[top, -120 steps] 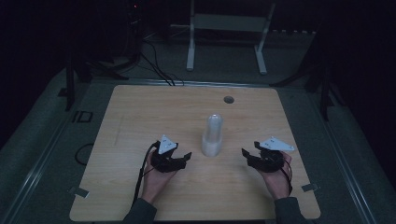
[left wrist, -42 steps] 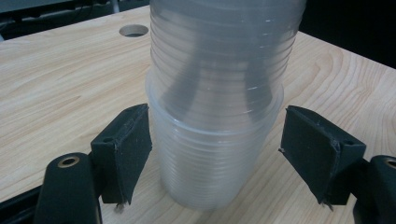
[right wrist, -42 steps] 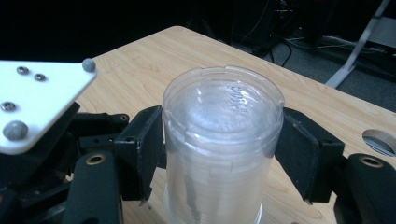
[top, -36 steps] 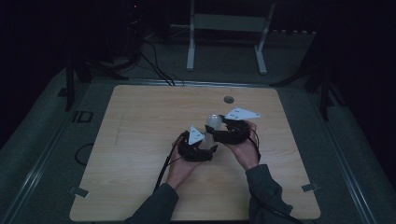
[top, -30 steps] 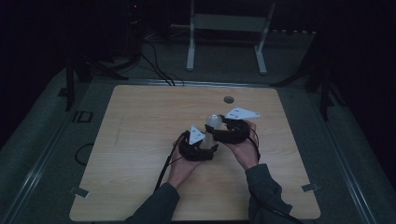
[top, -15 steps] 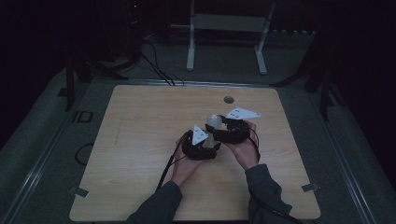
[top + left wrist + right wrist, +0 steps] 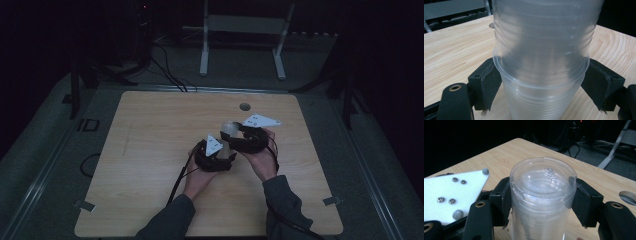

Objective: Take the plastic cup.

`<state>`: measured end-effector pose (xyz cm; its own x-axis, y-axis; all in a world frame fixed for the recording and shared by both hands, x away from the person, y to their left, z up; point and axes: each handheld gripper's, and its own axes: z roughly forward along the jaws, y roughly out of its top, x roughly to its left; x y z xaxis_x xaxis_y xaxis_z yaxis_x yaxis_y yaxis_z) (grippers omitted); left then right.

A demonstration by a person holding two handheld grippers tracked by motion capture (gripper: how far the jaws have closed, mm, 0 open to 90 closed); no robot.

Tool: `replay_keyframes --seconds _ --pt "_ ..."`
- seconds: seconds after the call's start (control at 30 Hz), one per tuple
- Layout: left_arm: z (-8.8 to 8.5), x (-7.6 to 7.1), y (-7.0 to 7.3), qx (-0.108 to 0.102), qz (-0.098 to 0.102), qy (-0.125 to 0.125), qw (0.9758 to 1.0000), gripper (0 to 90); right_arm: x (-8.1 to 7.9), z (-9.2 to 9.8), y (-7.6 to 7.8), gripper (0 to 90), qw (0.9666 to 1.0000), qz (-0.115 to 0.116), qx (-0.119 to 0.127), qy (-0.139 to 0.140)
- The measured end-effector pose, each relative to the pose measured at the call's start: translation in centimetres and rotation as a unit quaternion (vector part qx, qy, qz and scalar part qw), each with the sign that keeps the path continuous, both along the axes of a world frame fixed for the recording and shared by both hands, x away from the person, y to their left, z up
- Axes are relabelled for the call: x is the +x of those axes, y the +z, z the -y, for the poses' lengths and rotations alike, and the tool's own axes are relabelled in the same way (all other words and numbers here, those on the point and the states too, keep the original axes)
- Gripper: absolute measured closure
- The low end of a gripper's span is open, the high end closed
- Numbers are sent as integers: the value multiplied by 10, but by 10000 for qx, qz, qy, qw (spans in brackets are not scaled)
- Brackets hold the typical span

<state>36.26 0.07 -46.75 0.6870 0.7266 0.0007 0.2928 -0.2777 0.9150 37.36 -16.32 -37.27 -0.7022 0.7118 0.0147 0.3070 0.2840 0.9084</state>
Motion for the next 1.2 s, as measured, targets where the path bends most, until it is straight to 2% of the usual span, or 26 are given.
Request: replay_keyframes --seconds 0.47,0.9,1.2 --pt "0 -2 0 33 51 -38 10000 203 -3 1 18 404 9998 179 124 -4" --pt "-2 -2 1 24 -12 -108 9999 187 -6 1 34 406 9990 356 271 -38" --pt "-5 -4 7 -130 21 -83 9999 155 -8 4 46 406 9981 460 400 -62"
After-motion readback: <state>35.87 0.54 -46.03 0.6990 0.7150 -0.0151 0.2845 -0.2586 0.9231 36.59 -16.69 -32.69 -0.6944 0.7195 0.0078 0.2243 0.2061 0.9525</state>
